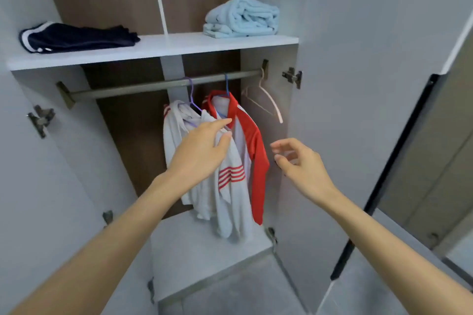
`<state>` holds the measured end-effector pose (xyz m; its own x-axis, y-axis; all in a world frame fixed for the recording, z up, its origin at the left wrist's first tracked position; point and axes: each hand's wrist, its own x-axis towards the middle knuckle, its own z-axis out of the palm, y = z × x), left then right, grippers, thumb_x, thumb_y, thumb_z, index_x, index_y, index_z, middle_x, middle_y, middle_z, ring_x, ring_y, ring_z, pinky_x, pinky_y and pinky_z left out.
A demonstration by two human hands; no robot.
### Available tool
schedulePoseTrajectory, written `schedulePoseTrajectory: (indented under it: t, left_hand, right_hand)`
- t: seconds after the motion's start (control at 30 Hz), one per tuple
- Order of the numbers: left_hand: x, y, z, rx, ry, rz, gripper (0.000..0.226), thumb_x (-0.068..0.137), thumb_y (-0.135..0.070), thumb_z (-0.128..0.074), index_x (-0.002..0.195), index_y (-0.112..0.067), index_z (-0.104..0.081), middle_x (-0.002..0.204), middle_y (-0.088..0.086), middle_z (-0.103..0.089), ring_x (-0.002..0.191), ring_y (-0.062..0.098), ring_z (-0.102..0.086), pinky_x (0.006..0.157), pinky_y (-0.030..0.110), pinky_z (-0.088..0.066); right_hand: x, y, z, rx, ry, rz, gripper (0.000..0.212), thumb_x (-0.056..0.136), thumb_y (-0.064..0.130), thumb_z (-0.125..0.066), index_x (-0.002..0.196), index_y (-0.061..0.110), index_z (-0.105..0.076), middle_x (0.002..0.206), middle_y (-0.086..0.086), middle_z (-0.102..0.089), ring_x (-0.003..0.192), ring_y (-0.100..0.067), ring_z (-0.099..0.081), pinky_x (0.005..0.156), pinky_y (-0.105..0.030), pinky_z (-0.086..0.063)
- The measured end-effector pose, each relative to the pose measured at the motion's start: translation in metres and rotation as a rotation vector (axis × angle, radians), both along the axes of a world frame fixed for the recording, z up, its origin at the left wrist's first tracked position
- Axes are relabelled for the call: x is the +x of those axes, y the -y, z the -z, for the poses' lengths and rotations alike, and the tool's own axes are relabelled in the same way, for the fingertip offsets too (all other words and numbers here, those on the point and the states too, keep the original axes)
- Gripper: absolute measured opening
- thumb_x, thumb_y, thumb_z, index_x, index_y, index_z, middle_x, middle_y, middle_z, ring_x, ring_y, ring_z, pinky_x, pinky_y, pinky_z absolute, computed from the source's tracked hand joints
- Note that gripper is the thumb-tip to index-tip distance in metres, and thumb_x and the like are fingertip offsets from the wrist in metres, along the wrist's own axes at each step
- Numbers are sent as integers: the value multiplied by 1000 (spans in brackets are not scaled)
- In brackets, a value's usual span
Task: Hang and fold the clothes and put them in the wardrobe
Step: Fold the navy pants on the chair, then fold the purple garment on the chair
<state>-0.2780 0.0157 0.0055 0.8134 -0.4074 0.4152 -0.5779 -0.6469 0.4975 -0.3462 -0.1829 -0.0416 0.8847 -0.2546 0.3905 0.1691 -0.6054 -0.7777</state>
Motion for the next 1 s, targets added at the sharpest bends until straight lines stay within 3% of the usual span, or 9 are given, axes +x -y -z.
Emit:
schedulePoseTrajectory:
  t: [0.1,0.3,0.43,0.53,0.63,0.73,0.83,0.93,1.0]
  left_hand:
    - [-38,20,22,37,-62,121,39,98,-30,-44,136,-27,-50,136,2,-54,122,22,-52,103,37,-40]
    - [-117,91,56,101,-101,414,37,96,-24,-50,133,-22,-55,131,3,-59,119,23,-56,102,39,-42]
    - [-176,154,79,151,-118,589,36,97,-29,-48,133,-29,-53,131,-4,-58,117,20,-56,95,30,-41]
    - [-225,201,97,184,-180,752,37,98,-30,-46,135,-29,-51,129,-9,-58,117,16,-55,97,34,-44]
    - [-275,249,112,226,-216,884,37,98,-31,-45,135,-29,-50,127,-10,-58,115,13,-55,91,28,-43]
    - [-330,299,132,272,-239,1005,35,98,-29,-45,133,-29,-52,123,-12,-60,109,11,-56,85,24,-41]
    - [-391,348,152,319,-301,1104,33,97,-25,-47,128,-28,-56,112,-15,-60,95,5,-55,72,12,-38]
    - [-448,393,175,388,-350,1193,33,97,-25,-47,129,-28,-55,108,-14,-58,96,10,-57,83,26,-44]
    - [-486,420,191,439,-365,1232,33,97,-27,-47,129,-28,-54,107,-14,-57,96,11,-57,83,27,-42]
  right_hand:
    - [-66,8,29,28,-55,111,21,91,10,-56,100,29,-61,94,20,-63,74,10,-55,64,-2,-40]
    - [-199,47,72,65,-157,385,19,92,13,-56,106,24,-62,97,15,-64,68,1,-55,61,-5,-40]
    - [-288,79,89,115,-199,575,18,92,13,-56,106,23,-61,98,13,-64,69,0,-56,63,-7,-41]
    - [-354,101,103,174,-216,732,20,92,11,-57,108,20,-63,102,11,-65,77,-8,-60,71,-15,-45]
    - [-414,124,117,218,-228,867,21,91,9,-56,107,20,-63,100,9,-66,76,-10,-60,67,-8,-44]
    - [-475,148,135,253,-265,976,21,90,10,-56,106,23,-61,102,7,-66,82,-13,-61,77,-17,-46]
    - [-541,173,159,294,-296,1093,21,89,11,-57,104,26,-60,100,10,-65,73,-12,-59,68,-6,-39]
    - [-604,197,186,356,-326,1206,22,89,9,-57,105,24,-61,100,9,-64,78,-16,-61,76,-19,-43]
    - [-644,210,204,431,-351,1281,24,89,8,-55,108,20,-62,101,6,-63,82,-12,-59,78,-24,-45]
